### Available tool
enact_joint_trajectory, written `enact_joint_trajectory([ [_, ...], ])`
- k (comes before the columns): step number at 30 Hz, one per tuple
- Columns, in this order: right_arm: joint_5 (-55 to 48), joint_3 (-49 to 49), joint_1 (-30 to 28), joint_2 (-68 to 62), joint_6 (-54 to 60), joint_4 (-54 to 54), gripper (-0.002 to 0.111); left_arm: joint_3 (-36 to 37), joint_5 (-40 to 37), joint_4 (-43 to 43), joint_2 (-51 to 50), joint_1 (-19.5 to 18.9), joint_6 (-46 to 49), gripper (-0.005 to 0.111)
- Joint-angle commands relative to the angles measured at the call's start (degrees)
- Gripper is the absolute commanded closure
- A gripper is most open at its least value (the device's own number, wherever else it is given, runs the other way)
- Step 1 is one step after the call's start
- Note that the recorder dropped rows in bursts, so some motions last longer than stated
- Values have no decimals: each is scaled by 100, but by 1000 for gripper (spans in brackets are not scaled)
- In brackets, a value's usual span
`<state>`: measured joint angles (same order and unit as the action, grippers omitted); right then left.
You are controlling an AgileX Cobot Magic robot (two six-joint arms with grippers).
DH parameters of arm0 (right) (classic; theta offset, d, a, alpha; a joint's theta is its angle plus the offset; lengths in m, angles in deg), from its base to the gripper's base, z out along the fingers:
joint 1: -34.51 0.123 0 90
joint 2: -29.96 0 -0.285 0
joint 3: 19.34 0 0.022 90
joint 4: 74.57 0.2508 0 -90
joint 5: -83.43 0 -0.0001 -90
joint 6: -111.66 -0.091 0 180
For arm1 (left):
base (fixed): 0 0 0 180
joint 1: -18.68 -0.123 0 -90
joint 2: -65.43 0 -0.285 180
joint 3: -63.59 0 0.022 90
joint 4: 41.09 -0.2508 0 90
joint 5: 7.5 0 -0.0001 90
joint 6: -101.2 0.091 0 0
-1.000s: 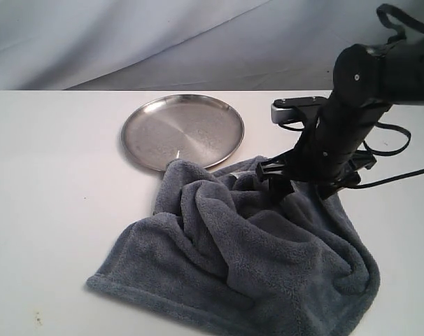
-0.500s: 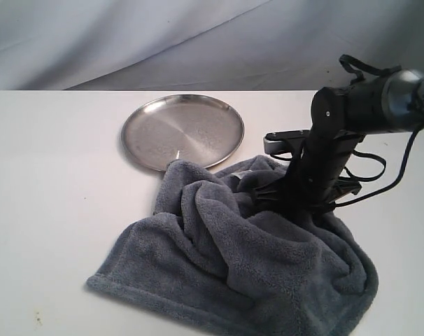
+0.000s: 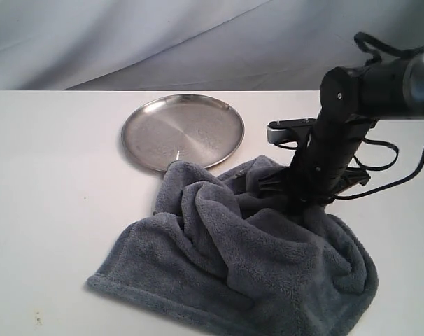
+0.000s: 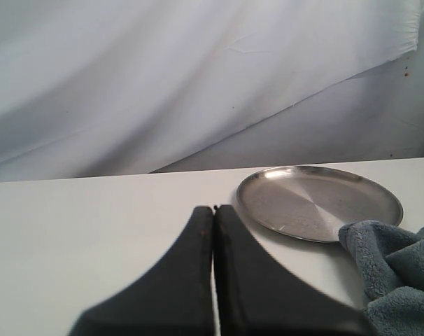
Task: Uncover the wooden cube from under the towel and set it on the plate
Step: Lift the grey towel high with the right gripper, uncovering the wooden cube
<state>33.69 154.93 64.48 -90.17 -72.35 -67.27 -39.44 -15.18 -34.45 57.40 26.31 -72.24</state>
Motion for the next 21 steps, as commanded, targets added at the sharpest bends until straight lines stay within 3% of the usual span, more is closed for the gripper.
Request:
enact_joint_trajectory([
  [1, -292, -5, 24, 646, 73, 93, 108, 25, 12, 10, 24, 28, -14, 107],
  [11, -531, -5, 24, 2124, 95, 603, 108, 25, 12, 10, 24, 28, -14, 107],
  [21, -643, -5, 24, 2738, 274, 1140, 108, 25, 12, 10, 24, 28, -14, 107],
])
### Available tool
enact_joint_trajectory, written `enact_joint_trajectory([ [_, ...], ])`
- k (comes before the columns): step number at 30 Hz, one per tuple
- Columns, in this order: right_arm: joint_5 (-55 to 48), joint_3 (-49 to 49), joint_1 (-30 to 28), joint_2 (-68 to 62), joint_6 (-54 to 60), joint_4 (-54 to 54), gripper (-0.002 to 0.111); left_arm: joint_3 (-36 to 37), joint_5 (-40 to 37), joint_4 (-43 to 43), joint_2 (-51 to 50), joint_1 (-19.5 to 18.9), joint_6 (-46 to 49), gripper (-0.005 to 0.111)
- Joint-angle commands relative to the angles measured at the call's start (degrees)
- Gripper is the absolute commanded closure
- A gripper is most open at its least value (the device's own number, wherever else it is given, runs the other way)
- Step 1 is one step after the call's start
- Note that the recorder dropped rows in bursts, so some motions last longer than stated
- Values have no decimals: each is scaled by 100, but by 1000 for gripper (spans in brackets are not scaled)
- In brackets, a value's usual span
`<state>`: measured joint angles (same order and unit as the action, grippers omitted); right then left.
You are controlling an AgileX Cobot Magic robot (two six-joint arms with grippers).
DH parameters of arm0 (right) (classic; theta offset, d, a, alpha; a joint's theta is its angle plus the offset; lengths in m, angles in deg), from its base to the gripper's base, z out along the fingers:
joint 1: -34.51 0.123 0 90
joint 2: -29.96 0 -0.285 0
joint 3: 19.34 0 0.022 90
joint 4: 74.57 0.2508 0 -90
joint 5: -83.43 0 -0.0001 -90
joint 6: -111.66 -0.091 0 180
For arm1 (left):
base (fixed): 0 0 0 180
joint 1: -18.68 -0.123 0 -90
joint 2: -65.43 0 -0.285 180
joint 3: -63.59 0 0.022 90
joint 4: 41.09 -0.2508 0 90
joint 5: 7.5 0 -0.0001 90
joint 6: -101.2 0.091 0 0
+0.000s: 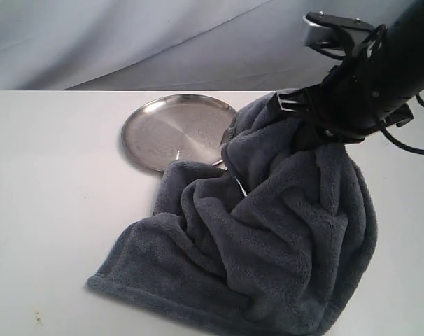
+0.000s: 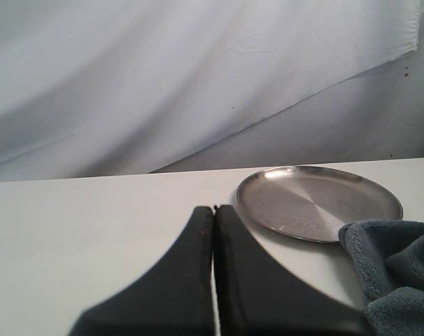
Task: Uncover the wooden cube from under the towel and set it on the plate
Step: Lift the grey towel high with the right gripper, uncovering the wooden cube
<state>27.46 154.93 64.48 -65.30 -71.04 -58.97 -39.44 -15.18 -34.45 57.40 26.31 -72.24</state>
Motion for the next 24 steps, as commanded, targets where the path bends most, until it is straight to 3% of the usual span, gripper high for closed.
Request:
enact_joint_trajectory([
  [1, -20, -5, 24, 302, 158, 378, 108, 25, 12, 10, 24, 28, -14, 107],
  [11, 162, -5, 49, 619, 712, 1339, 108, 25, 12, 10, 24, 28, -14, 107],
  [24, 1314, -5, 552, 653, 1643, 2783, 108, 25, 12, 10, 24, 28, -14, 107],
])
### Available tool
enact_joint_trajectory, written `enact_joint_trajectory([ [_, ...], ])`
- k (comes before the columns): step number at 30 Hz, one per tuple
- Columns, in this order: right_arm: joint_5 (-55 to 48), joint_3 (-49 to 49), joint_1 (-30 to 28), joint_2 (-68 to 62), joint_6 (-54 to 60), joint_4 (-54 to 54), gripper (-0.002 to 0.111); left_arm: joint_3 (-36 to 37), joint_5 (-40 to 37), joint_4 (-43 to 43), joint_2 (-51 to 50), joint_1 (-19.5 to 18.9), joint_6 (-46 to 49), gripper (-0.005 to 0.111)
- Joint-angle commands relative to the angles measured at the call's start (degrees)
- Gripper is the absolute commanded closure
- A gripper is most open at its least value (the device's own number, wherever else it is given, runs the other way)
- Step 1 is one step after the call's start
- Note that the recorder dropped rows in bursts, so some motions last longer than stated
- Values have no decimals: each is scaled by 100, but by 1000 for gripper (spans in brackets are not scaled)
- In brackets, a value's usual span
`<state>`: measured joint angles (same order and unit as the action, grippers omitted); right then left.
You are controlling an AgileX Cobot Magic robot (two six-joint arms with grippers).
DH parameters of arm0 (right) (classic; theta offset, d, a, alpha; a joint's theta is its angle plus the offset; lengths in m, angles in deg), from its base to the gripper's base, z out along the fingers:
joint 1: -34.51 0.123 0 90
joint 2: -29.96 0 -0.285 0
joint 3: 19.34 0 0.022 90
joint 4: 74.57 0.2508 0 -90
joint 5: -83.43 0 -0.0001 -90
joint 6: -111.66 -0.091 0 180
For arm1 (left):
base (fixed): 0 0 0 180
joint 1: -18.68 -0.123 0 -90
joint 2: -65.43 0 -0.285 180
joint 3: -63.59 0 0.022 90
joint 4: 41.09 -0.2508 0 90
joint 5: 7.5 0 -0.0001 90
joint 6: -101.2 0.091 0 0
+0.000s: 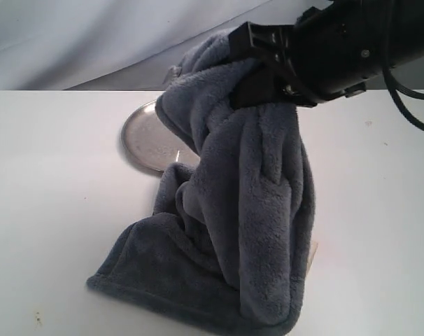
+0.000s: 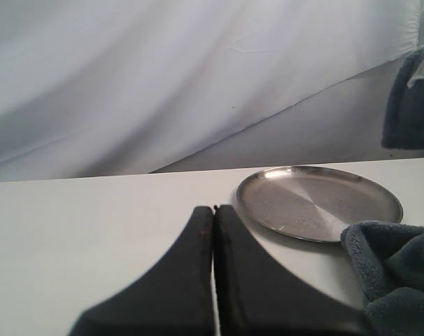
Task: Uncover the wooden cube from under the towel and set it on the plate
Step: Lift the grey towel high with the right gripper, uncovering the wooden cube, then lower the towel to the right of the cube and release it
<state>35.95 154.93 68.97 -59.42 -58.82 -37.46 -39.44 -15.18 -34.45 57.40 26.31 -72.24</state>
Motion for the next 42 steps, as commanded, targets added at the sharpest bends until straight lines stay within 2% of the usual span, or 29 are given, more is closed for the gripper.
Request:
enact_joint_trajectory([
  [1, 529, -5, 102, 64, 463, 691, 108, 25, 12, 10, 24, 28, -14, 107],
  [17, 2664, -5, 102, 1, 840, 689, 108, 25, 12, 10, 24, 28, -14, 107],
  [28, 3933, -5, 27, -194, 849, 49, 108, 25, 12, 10, 24, 28, -14, 107],
  [34, 3879, -5, -426, -194, 849, 49, 108, 25, 12, 10, 24, 28, -14, 107],
  [42, 3260, -5, -1130, -194, 849, -195, 108, 25, 12, 10, 24, 28, -14, 107],
])
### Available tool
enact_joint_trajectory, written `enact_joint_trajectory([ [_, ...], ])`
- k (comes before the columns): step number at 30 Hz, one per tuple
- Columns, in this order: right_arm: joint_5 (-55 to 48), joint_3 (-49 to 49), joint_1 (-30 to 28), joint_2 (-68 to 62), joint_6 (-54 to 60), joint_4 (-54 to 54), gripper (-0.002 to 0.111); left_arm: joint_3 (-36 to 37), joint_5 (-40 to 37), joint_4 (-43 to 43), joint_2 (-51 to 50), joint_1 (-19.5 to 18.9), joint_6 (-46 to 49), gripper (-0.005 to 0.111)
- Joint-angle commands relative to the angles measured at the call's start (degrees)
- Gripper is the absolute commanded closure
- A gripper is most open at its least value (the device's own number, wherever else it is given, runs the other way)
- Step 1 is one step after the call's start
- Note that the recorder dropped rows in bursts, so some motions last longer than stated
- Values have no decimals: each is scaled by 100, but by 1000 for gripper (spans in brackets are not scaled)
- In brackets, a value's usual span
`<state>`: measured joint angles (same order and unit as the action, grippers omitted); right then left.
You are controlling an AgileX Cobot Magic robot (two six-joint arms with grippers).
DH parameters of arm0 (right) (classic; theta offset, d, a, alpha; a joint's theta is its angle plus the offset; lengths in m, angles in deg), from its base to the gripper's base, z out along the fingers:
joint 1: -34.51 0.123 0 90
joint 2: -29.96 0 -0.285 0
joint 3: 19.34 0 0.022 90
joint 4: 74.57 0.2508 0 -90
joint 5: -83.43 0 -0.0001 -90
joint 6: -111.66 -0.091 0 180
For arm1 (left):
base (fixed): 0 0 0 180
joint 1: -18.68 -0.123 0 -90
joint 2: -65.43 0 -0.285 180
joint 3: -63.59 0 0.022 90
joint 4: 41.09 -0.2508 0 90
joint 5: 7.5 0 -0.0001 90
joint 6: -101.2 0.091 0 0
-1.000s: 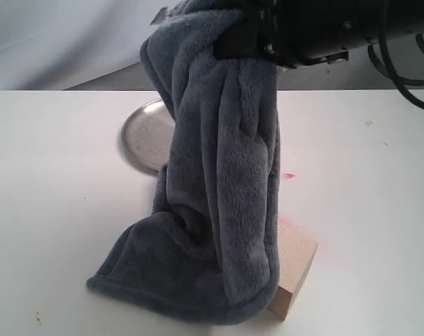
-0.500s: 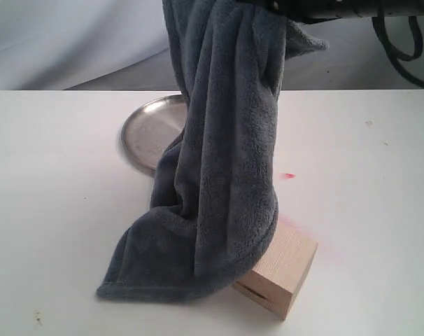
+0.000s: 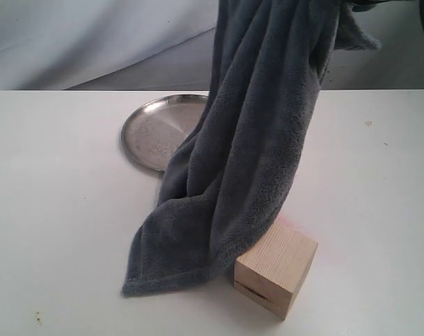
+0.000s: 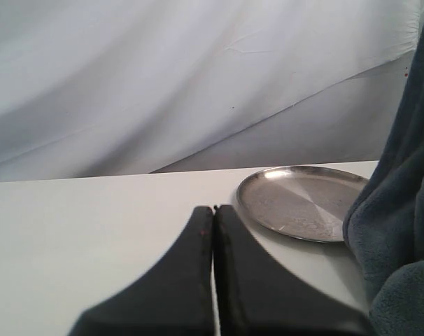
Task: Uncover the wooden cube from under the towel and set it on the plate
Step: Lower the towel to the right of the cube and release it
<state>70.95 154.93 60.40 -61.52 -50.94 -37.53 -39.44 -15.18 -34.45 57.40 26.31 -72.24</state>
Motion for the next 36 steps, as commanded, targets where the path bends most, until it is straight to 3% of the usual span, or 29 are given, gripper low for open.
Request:
enact_joint_trajectory([
  [1, -331, -5, -340, 17, 62, -241, 108, 25, 12, 10, 24, 28, -14, 107],
  [21, -938, -5, -1568, 17, -1154, -2030, 108, 25, 12, 10, 24, 28, -14, 107],
  [28, -899, -5, -1492, -182, -1143, -1930, 108, 25, 12, 10, 24, 28, -14, 107],
  [36, -688, -5, -1033, -885, -1143, -1838, 108, 25, 12, 10, 24, 28, -14, 107],
])
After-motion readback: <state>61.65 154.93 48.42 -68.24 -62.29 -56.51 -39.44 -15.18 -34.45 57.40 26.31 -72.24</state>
